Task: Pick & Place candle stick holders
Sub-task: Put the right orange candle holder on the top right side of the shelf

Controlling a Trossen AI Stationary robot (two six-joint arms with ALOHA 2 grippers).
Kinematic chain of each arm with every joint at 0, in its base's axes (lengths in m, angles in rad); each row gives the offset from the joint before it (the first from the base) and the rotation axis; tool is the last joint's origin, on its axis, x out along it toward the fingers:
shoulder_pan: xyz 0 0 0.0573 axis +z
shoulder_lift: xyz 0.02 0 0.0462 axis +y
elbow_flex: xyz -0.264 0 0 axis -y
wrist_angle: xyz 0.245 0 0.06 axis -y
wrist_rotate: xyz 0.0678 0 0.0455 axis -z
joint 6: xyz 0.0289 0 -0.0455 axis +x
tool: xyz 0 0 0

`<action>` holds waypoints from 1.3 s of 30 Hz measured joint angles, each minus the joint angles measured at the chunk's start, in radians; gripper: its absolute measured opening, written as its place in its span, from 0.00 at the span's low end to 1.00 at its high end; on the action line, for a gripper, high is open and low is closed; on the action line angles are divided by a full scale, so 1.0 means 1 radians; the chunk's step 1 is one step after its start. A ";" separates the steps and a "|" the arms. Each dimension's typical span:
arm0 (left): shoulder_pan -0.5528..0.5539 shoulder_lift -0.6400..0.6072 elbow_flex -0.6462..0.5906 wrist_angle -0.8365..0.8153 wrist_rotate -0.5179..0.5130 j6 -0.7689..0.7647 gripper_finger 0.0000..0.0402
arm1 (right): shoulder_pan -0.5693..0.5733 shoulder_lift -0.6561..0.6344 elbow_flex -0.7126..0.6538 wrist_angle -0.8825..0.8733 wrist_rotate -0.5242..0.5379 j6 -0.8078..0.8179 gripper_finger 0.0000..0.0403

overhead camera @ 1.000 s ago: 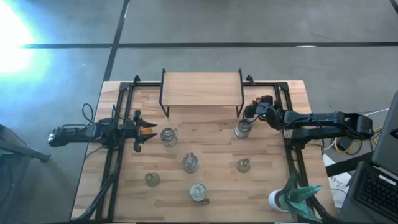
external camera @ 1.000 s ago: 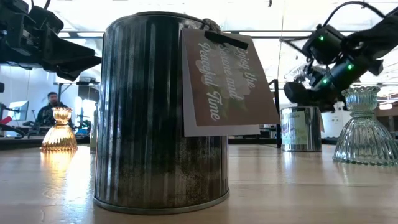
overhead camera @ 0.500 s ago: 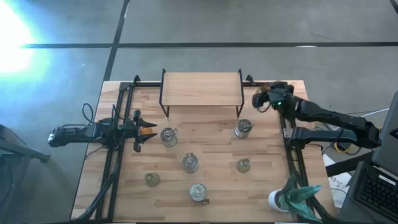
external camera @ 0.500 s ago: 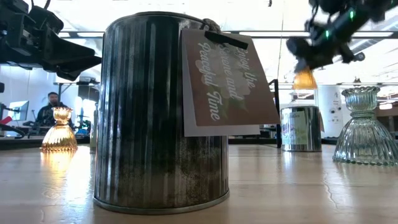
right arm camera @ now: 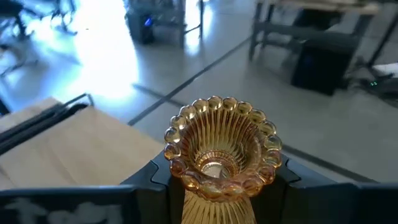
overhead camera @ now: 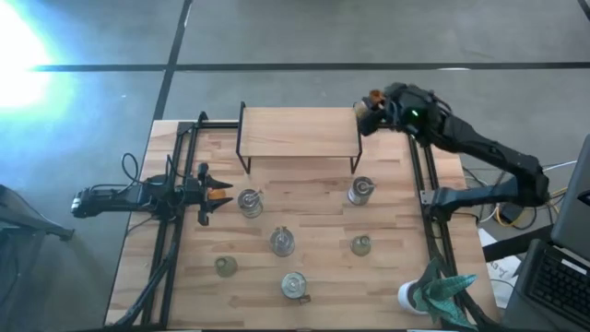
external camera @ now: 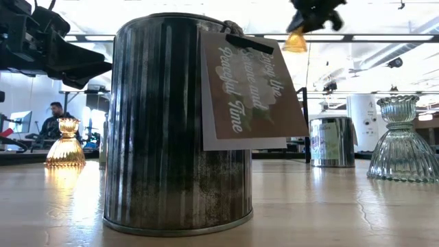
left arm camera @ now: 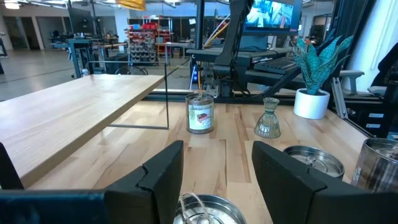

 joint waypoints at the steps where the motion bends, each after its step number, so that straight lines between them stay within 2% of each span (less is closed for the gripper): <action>1: 0.000 0.000 0.000 0.000 0.000 0.000 0.49 | -0.022 0.035 0.021 0.000 -0.040 -0.003 0.30; 4: 0.000 0.000 0.000 0.000 0.000 0.000 0.49 | -0.093 0.129 0.065 0.005 -0.169 0.002 0.30; 9: 0.000 0.000 0.000 0.000 0.000 0.000 0.49 | -0.185 0.260 0.096 0.118 -0.345 -0.009 0.30; 16: 0.000 0.000 0.000 0.000 0.000 0.000 0.49 | -0.227 0.378 0.130 0.136 -0.392 -0.069 0.30; 22: 0.000 0.000 0.000 0.000 0.000 0.000 0.49 | -0.229 0.430 0.125 0.137 -0.401 -0.105 0.30; 31: 0.000 0.000 0.000 0.000 0.000 0.000 0.49 | -0.254 0.464 0.106 0.142 -0.415 -0.148 0.30; 39: 0.000 0.000 0.000 0.000 0.000 0.000 0.49 | -0.275 0.466 0.025 0.239 -0.451 -0.153 0.30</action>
